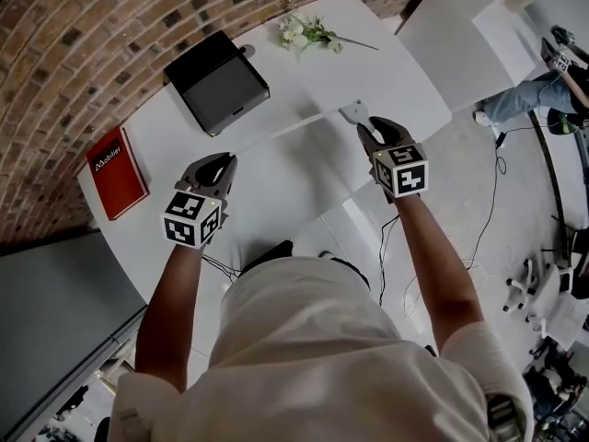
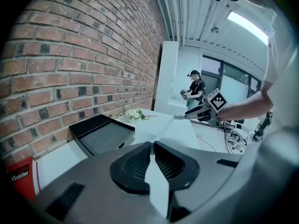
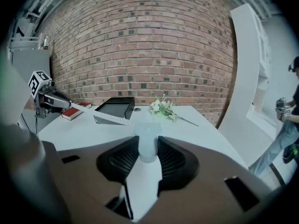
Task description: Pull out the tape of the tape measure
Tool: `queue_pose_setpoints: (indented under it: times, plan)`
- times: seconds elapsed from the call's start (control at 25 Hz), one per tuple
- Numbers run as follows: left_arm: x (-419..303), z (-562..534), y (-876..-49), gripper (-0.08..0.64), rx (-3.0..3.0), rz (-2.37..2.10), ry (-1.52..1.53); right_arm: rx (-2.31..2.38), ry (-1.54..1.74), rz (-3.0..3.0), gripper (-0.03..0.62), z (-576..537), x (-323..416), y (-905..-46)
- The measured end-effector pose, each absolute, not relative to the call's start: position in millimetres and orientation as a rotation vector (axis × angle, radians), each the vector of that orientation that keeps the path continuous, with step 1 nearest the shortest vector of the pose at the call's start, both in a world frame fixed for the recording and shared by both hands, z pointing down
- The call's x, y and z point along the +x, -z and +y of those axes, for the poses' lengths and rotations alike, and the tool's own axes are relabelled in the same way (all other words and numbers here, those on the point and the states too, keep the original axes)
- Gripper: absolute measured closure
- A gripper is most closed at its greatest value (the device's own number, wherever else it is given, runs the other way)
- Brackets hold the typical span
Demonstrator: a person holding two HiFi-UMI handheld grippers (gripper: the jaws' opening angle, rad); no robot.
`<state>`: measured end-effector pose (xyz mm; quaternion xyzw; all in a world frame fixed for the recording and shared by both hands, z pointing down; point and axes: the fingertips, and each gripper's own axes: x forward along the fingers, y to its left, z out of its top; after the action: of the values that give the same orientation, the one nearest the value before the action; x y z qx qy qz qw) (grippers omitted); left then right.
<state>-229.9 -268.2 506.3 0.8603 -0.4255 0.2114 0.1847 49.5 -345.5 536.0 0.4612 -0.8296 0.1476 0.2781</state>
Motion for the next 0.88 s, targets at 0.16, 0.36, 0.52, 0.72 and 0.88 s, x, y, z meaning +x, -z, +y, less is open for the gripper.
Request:
queue_pose_setpoints:
  times: [0.16, 0.36, 0.52, 0.72, 0.88]
  plan:
    - [-233, -281, -520, 0.531, 2.407, -1.198, -0.605, 1.240, -0.396, -2.204, 0.462, -353, 47, -553]
    - [-238, -295, -539, 0.531, 2.385, -1.192, -0.620, 1.245, -0.404, -2.191, 0.462, -364, 44, -571]
    - [-241, -305, -556, 0.531, 2.368, -1.185, -0.639, 1.244, -0.408, -2.192, 0.462, -373, 40, -588]
    - [-241, -316, -579, 0.531, 2.343, -1.187, -0.660, 1.244, -0.433, -2.182, 0.462, -382, 40, -609]
    - [-243, -324, -594, 0.531, 2.331, -1.192, -0.674, 1.246, -0.440, -2.181, 0.462, -388, 39, -623]
